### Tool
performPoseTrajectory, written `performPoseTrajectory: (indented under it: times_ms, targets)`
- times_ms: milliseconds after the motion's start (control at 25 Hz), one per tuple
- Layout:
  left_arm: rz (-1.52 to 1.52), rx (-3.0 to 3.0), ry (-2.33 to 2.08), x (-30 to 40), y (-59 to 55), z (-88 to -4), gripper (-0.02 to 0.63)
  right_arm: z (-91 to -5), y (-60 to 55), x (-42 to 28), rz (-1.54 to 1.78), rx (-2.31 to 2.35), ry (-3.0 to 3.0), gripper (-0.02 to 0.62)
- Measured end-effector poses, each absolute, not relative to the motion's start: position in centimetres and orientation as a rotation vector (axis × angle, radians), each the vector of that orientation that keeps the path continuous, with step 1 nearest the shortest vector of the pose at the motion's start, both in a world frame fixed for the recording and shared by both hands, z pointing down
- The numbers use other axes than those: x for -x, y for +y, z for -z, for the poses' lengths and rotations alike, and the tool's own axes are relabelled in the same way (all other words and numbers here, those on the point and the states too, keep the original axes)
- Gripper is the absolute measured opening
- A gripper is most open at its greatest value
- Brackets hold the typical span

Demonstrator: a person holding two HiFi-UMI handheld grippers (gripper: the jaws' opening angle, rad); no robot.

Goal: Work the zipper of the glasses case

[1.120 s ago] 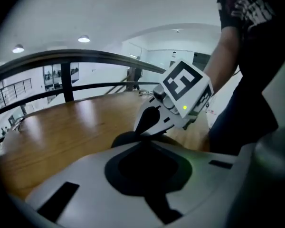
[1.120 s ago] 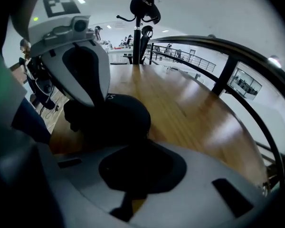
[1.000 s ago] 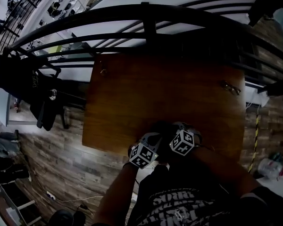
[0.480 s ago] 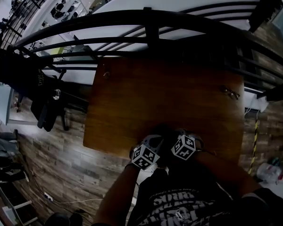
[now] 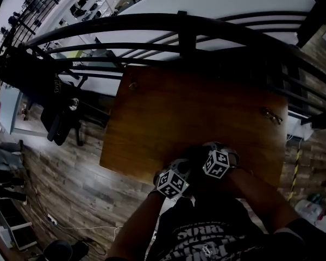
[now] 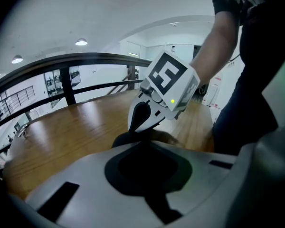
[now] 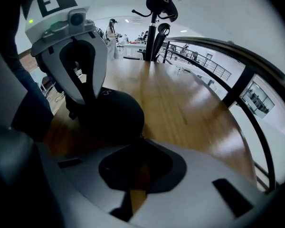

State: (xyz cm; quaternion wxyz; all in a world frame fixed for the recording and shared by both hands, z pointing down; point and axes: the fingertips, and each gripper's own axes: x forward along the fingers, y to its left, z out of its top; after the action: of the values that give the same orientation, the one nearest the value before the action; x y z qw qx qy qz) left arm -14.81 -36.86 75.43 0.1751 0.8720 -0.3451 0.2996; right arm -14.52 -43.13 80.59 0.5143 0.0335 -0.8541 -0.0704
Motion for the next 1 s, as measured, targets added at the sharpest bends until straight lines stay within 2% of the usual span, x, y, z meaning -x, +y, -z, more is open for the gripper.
performPoseTrajectory:
  times_ms: [200,600,840,1000]
  targets:
    - [-0.584,-2.223,-1.227,17.9,-37.0,-72.5,0.008,-80.5,-42.3,11.7,-0.042,-0.217,-2.024,-0.002]
    - [-0.588,-1.892,-1.283,21.6,-29.4,-74.6,0.008,-80.8,-30.6,10.5,-0.246,-0.098,-1.928,-0.002]
    - [-0.532,-1.964,-1.254,20.3,-27.7,-75.2,0.008,-80.2,-26.6,11.7,-0.394,-0.098,-1.954,-0.002]
    - [-0.611,-2.051,-1.292,18.9,-29.3,-74.8,0.008,-79.6,-23.6,12.1,-0.371,-0.042,-1.982,-0.002]
